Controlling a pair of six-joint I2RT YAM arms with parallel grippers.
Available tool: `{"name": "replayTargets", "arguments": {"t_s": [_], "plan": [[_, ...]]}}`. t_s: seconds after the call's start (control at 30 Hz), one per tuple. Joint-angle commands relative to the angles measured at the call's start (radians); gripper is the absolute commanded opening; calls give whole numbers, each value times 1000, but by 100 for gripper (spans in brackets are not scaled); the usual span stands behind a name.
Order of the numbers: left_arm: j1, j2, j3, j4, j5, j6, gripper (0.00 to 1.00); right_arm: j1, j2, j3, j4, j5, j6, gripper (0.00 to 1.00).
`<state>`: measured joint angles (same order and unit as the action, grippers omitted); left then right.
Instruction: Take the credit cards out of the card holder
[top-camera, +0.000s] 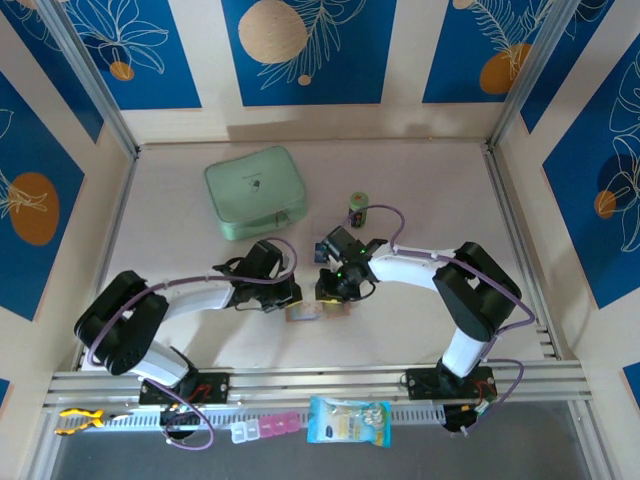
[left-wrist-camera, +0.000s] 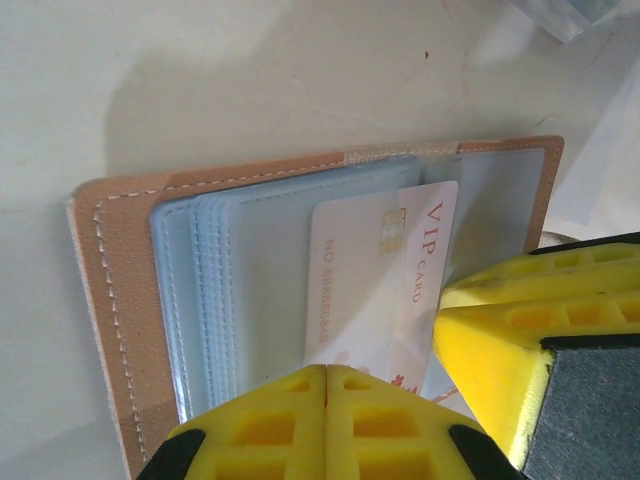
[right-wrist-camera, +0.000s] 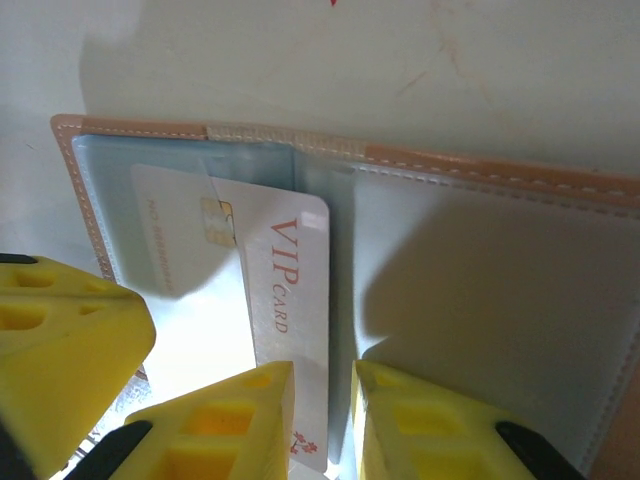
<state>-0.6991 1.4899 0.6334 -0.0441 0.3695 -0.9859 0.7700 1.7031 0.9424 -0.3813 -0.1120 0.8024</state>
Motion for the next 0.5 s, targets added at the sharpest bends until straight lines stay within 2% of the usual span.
{"name": "replayTargets", "arguments": {"t_s": [0.0, 0.47], "plan": [[-8, 12, 12, -39, -1, 18, 3, -6, -8, -14, 18, -38, 14, 23], [-9, 44, 12, -84, -19, 33, 1, -17, 16, -40, 73, -90, 19, 23]]}}
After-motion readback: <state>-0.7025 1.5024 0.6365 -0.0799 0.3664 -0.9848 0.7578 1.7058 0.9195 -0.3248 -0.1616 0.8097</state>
